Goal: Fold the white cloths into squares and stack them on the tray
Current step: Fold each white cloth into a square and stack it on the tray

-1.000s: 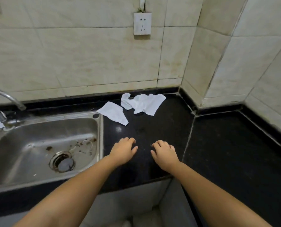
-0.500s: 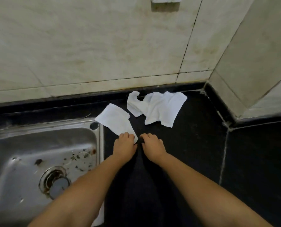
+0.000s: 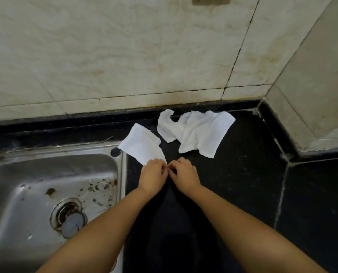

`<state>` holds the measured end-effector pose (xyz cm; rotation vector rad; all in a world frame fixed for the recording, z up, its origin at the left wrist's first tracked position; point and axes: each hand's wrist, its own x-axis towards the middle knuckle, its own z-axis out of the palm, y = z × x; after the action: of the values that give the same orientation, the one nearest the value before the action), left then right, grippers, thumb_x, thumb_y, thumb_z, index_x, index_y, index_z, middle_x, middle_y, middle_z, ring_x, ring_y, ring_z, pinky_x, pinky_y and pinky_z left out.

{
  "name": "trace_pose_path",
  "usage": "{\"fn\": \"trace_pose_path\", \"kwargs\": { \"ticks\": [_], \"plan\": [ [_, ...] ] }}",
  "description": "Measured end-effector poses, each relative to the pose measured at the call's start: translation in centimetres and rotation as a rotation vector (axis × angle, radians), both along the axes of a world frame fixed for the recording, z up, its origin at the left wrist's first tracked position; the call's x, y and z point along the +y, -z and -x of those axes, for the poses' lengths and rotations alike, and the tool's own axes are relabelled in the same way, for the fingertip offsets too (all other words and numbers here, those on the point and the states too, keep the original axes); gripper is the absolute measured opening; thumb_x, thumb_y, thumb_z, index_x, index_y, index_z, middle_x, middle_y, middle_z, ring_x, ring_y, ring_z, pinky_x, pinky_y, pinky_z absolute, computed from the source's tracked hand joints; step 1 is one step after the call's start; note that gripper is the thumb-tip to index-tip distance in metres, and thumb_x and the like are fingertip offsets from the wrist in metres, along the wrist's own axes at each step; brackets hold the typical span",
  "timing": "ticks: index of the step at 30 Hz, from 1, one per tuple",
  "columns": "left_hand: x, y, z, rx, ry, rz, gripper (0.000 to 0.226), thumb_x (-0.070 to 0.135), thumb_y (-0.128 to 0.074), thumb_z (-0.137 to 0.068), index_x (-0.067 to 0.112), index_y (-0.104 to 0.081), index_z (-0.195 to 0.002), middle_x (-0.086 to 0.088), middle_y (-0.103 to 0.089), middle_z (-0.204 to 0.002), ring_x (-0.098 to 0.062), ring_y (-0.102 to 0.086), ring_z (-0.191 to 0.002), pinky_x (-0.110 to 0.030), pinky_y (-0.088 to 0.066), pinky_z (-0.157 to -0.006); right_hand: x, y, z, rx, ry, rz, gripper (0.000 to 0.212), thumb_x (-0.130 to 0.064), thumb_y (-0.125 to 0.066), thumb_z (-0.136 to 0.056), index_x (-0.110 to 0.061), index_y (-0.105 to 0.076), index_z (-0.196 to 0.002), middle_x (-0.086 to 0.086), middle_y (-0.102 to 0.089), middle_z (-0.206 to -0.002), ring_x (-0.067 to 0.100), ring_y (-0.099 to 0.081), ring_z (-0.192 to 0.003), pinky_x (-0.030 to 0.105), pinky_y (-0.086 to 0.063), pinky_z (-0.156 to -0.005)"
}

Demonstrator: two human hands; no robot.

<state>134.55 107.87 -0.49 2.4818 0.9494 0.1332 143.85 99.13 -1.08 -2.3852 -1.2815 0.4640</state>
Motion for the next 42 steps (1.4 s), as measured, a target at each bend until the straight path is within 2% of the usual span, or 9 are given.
{"fn": "trace_pose_path", "kwargs": {
  "ticks": [4,8,12,20,25,27,31,36,42],
  "plan": [
    [-1.4,-3.3,-1.0,-0.234,-0.036,0.25,0.011,0.02,-0.053,-0.092,0.014,-0.057,-0.084,0.004,-0.063,-0.082,-0.015,-0.058,-0.078,-0.025,-0.045,-0.07,-1.7,-2.5,-0.8,0.279,0.077,-0.195,0.009,-0.026,-0.055,-0.092,-0.018,-0.057,-0.092,0.002,-0.057,-0.098,0.018,-0.054,-0.092,0.035,-0.047,-0.082],
    [-3.7,-7.3,-2.9,-0.387,-0.001,0.37,0.01,0.015,-0.047,-0.095,0.014,-0.055,-0.089,0.0,-0.064,-0.087,-0.015,-0.058,-0.079,-0.022,-0.045,-0.069,-4.7,-6.0,-1.9,0.483,0.273,-0.305,0.009,-0.026,-0.055,-0.092,-0.017,-0.056,-0.092,-0.002,-0.06,-0.083,0.011,-0.055,-0.074,0.023,-0.046,-0.067],
    [-6.0,-10.6,-5.5,-0.419,0.052,0.511,0.012,0.014,-0.046,-0.097,0.015,-0.057,-0.093,0.006,-0.057,-0.085,-0.008,-0.052,-0.081,-0.014,-0.041,-0.07,-8.0,-8.1,-3.4,0.472,0.389,-0.394,0.004,-0.014,-0.052,-0.091,-0.015,-0.056,-0.092,-0.004,-0.054,-0.077,0.007,-0.046,-0.067,0.018,-0.038,-0.058],
    [-8.0,-14.1,-9.7,-0.417,-0.129,0.931,0.018,0.019,-0.05,-0.09,0.009,-0.064,-0.097,-0.014,-0.059,-0.1,-0.029,-0.057,-0.101,-0.044,-0.049,-0.097,-14.1,-9.7,-4.9,0.47,0.434,-0.319,0.005,-0.022,-0.058,-0.091,-0.018,-0.061,-0.088,0.002,-0.063,-0.084,0.011,-0.054,-0.075,0.028,-0.046,-0.071],
    [-7.0,-14.6,-10.0,-0.569,-0.124,1.235,0.03,0.011,-0.053,-0.09,0.004,-0.058,-0.119,-0.008,-0.06,-0.101,-0.022,-0.057,-0.099,-0.034,-0.053,-0.08,-16.9,-9.1,-5.9,0.429,0.556,-0.278,0.012,-0.017,-0.057,-0.09,-0.021,-0.059,-0.078,0.0,-0.062,-0.08,0.013,-0.054,-0.075,0.019,-0.042,-0.065],
    [-6.3,-14.6,-10.1,-0.603,-0.102,1.286,0.03,0.008,-0.055,-0.088,0.005,-0.058,-0.118,-0.005,-0.061,-0.091,-0.019,-0.057,-0.089,-0.029,-0.053,-0.068,-17.1,-9.2,-6.2,0.497,0.594,-0.349,0.003,-0.022,-0.059,-0.09,-0.019,-0.058,-0.089,0.007,-0.066,-0.098,0.016,-0.06,-0.089,0.021,-0.045,-0.074],
    [-5.6,-15.2,-10.0,-0.598,-0.031,1.348,0.018,0.008,-0.062,-0.084,0.006,-0.059,-0.102,-0.002,-0.063,-0.077,-0.016,-0.059,-0.075,-0.025,-0.052,-0.057,-14.9,-10.1,-5.7,0.564,0.42,-0.314,0.038,-0.031,-0.064,-0.088,-0.017,-0.051,-0.122,-0.003,-0.06,-0.114,0.011,-0.056,-0.106,0.029,-0.048,-0.092],
    [-4.9,-16.6,-9.6,-0.567,0.109,1.257,0.018,0.011,-0.054,-0.092,0.013,-0.065,-0.079,-0.003,-0.059,-0.076,-0.013,-0.056,-0.073,-0.026,-0.049,-0.063,-12.5,-10.2,-6.2,0.303,0.445,-0.21,0.02,-0.022,-0.056,-0.092,-0.004,-0.057,-0.083,0.005,-0.051,-0.078,0.014,-0.046,-0.069,0.024,-0.037,-0.06],
    [-0.9,-16.5,-9.8,-0.669,-0.099,1.173,0.014,0.009,-0.05,-0.094,0.008,-0.062,-0.086,-0.01,-0.058,-0.085,-0.023,-0.055,-0.082,-0.031,-0.047,-0.07,-15.5,-11.7,-10.8,0.374,0.592,-0.372,0.006,-0.016,-0.062,-0.088,-0.011,-0.065,-0.086,0.001,-0.056,-0.076,0.016,-0.051,-0.077,0.024,-0.038,-0.062]
  ]
}}
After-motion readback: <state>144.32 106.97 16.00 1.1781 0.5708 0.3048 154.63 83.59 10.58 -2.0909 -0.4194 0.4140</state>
